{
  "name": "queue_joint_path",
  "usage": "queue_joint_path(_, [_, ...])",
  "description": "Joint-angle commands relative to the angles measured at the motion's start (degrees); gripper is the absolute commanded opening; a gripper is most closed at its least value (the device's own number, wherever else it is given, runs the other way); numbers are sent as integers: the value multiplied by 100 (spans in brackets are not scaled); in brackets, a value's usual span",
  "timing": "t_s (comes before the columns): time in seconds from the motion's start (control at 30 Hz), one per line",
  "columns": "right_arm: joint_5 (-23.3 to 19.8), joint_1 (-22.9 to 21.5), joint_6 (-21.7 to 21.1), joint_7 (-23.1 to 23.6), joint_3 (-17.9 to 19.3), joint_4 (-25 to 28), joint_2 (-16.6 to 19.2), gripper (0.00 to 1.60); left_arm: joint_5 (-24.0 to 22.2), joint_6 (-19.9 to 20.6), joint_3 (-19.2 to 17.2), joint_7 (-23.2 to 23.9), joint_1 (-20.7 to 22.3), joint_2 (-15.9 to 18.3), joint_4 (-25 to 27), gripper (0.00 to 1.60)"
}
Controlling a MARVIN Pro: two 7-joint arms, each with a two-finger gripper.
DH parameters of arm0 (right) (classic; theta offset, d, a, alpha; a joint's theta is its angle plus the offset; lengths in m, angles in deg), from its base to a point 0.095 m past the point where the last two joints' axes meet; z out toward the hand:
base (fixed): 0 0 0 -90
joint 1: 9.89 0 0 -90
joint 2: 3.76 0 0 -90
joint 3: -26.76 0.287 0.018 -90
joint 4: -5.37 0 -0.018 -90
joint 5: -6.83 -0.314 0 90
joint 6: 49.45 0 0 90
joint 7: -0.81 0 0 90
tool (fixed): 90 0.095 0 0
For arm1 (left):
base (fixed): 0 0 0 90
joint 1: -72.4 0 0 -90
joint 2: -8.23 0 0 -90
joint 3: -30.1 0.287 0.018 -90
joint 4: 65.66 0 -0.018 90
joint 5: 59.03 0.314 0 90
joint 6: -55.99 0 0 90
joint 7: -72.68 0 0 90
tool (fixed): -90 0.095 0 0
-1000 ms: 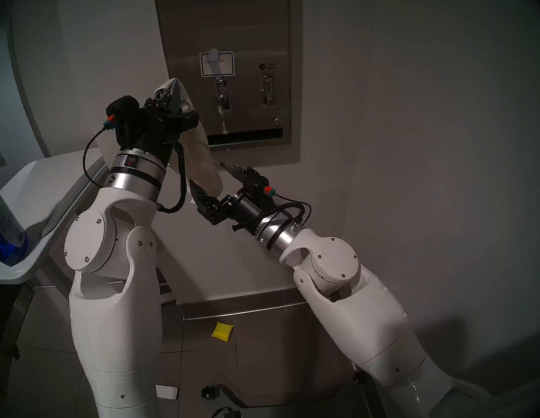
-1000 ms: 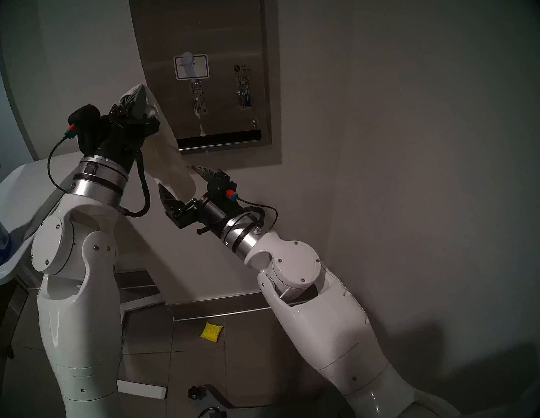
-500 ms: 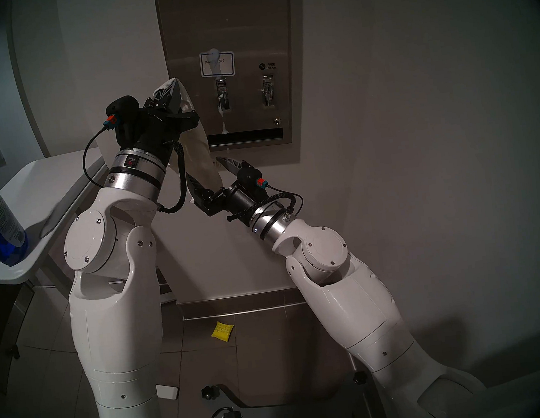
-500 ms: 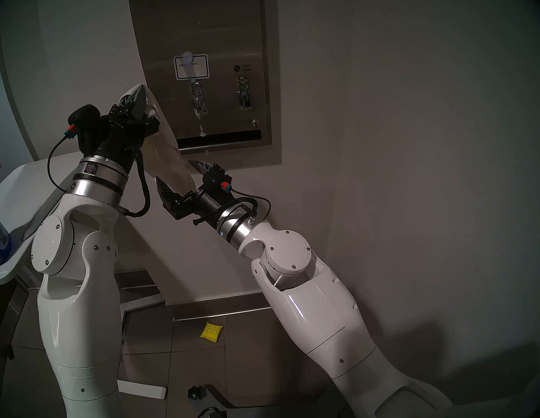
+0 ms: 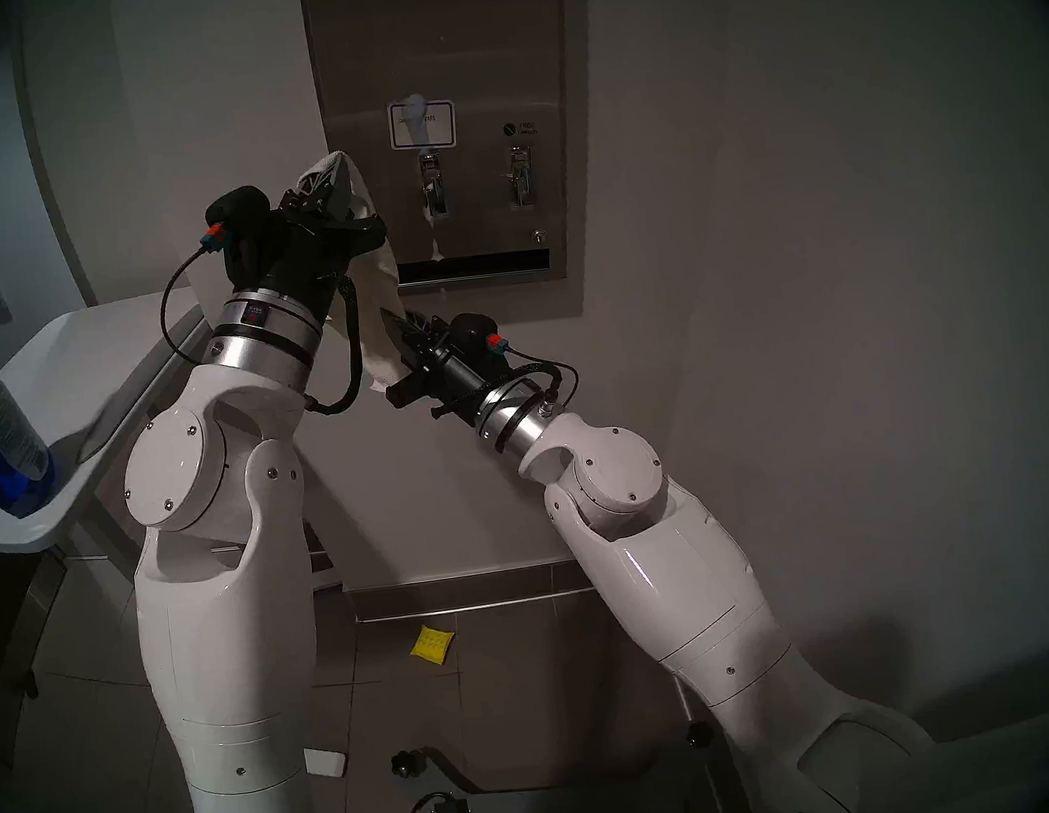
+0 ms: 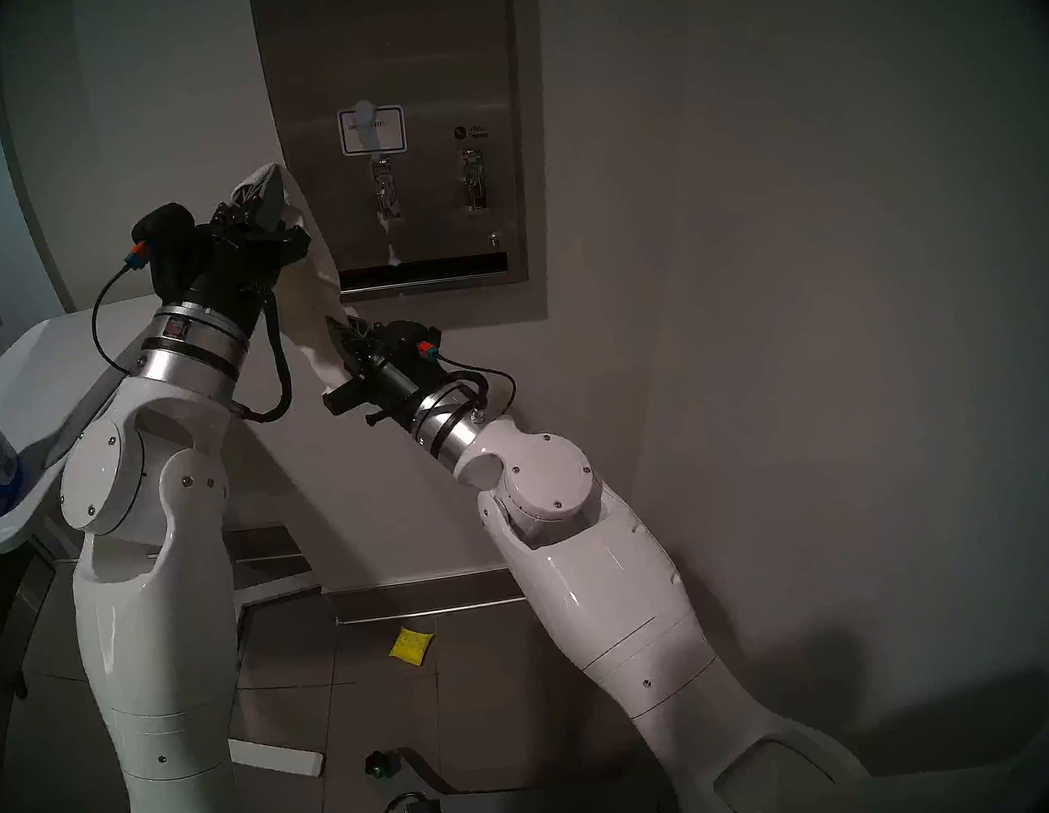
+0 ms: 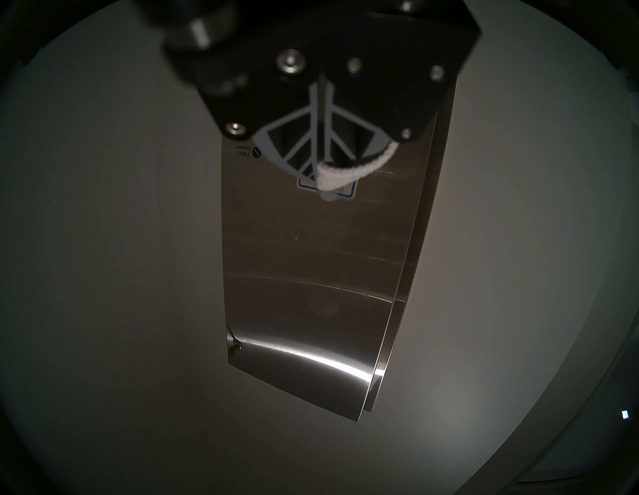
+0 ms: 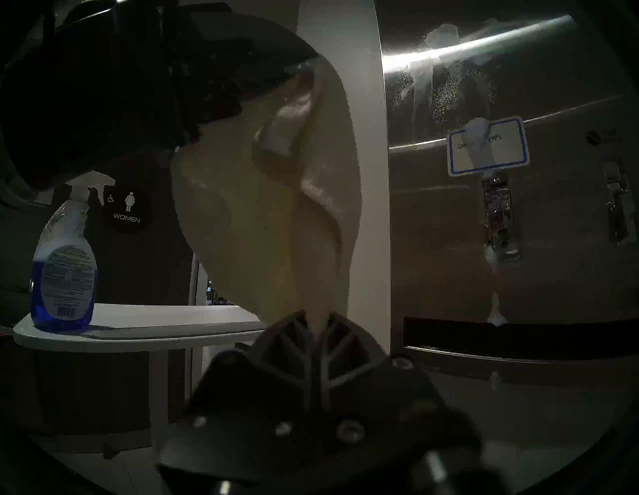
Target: Pick up the cloth and wipe the surface
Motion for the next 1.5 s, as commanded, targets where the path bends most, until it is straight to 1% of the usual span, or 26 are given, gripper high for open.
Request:
queue_joint_path(0.0, [5,-2,199,-87,76,338,-51,0,-2,-47,10,3,180,-3,146,0])
queue_joint_path(0.2, [25,105,195,-110,194,499,51,0,4,-45,7,9,181,-11,146,0])
queue_joint_path(0.4, [42,180,174,-134,236,575,73,0,9,-43,4,15,183,-18,146,0])
queue_joint_path(0.97, [65,123,201,-121,261,496,42,0,22,-38,-3,31,184,-36,146,0])
queue_joint_path(1.0, [63,120,200,-119,265,495,44,0,-39,-35,-19,83,179,-31,138,160])
queue_joint_path(1.03, [62,118,196,-119,272,502,47,0,61,-84,0,50,159,-13,149,160])
queue_joint_path(1.13, [69,120,200,-130,291,521,49,0,-37,253,2,-49,180,-81,199,160])
queue_joint_path(1.33, [90,73,228,-156,354,497,32,0,-35,322,-5,-59,191,-94,210,160])
queue_joint_path(1.47, [116,-128,211,-171,422,450,-22,0,-37,365,-3,-81,196,-94,217,160])
